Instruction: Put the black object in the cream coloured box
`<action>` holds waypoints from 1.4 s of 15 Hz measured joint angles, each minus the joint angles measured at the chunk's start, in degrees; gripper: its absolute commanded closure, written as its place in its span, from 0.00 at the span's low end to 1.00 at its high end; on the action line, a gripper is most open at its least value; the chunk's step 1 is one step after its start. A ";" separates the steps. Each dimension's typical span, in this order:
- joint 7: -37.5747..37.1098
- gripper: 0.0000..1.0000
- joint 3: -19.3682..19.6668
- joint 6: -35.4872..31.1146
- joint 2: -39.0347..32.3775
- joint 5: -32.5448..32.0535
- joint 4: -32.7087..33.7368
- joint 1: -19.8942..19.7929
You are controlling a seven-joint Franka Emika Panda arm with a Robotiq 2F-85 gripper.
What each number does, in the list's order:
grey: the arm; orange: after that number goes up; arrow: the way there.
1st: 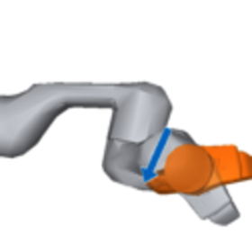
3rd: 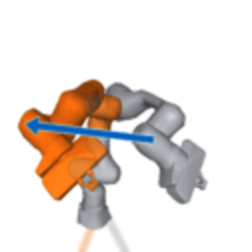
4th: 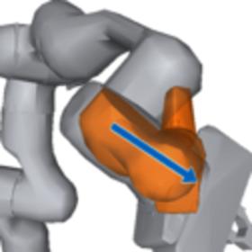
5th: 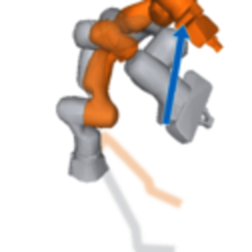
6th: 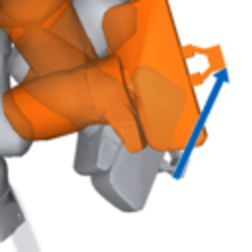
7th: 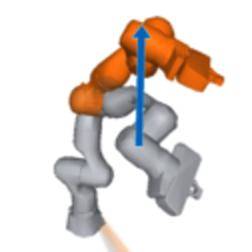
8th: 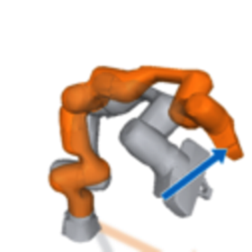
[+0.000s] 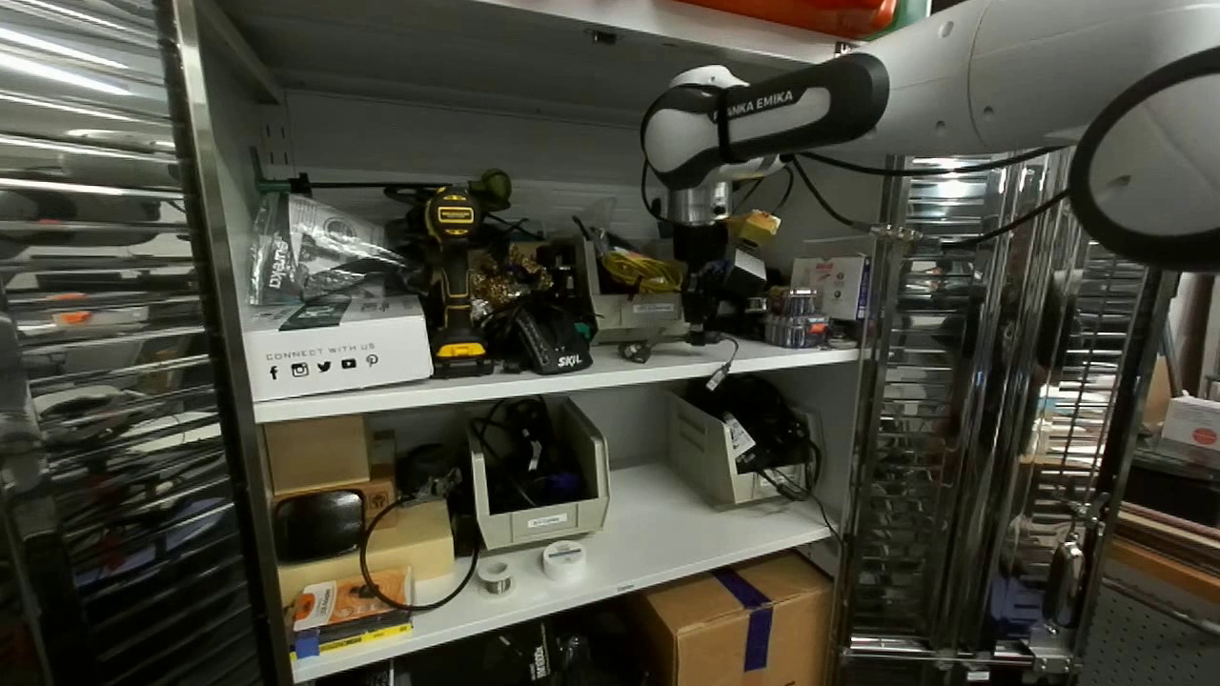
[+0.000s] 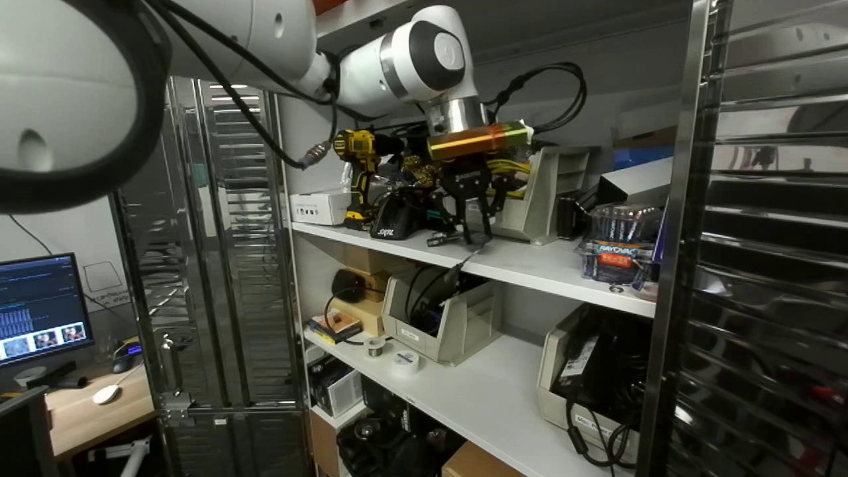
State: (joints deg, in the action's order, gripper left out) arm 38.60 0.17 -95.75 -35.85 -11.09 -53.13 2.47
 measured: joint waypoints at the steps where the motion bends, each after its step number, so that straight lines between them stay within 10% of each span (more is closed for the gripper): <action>1: -2.02 0.81 0.03 0.03 1.59 -0.49 -2.61 0.89; 21: -53.31 0.81 0.51 -45.25 38.57 -1.69 -57.16 0.59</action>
State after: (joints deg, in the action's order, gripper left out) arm -14.71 0.68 -141.00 2.73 -12.78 -110.28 3.06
